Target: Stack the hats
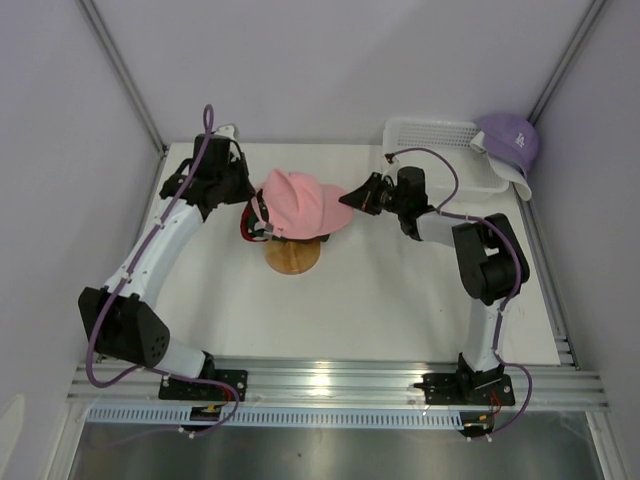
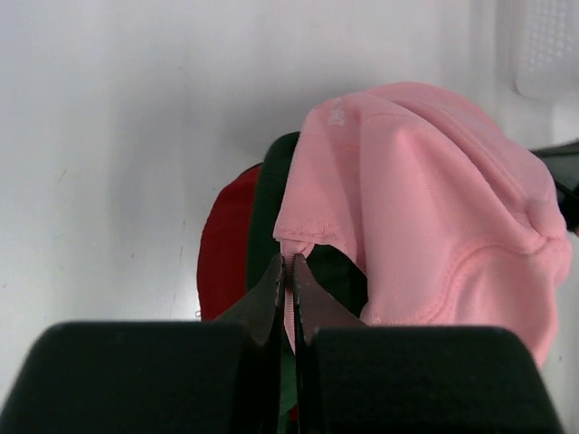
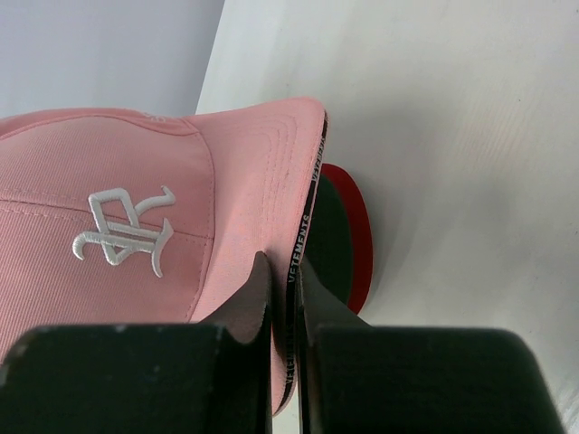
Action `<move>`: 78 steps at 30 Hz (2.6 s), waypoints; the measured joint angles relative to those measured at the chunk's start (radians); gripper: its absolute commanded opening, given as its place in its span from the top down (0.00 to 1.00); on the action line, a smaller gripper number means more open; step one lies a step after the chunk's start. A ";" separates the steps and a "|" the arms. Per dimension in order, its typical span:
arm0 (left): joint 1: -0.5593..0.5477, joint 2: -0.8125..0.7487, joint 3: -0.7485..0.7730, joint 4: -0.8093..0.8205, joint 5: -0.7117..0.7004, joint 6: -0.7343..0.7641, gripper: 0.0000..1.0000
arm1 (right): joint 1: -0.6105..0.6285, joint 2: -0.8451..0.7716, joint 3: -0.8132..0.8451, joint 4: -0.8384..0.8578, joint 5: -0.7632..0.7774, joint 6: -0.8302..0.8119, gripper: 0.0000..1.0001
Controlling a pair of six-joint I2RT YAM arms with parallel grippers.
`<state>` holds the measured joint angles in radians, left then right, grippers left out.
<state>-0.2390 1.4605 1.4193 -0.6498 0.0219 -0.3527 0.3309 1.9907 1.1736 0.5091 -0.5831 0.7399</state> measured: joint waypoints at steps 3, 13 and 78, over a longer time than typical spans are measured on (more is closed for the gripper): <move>-0.001 -0.013 -0.027 -0.001 -0.077 -0.047 0.99 | 0.006 -0.002 -0.007 0.013 0.010 0.005 1.00; 0.034 -0.111 -0.275 0.134 -0.119 -0.183 0.99 | 0.013 -0.008 -0.014 0.025 0.018 0.008 1.00; -0.070 -0.365 -0.478 0.175 -0.091 -0.329 0.99 | 0.066 -0.078 -0.055 0.040 0.124 -0.019 1.00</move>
<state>-0.3092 1.0954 0.9417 -0.4747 -0.0689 -0.6815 0.3973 1.9129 1.1183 0.5488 -0.4595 0.7212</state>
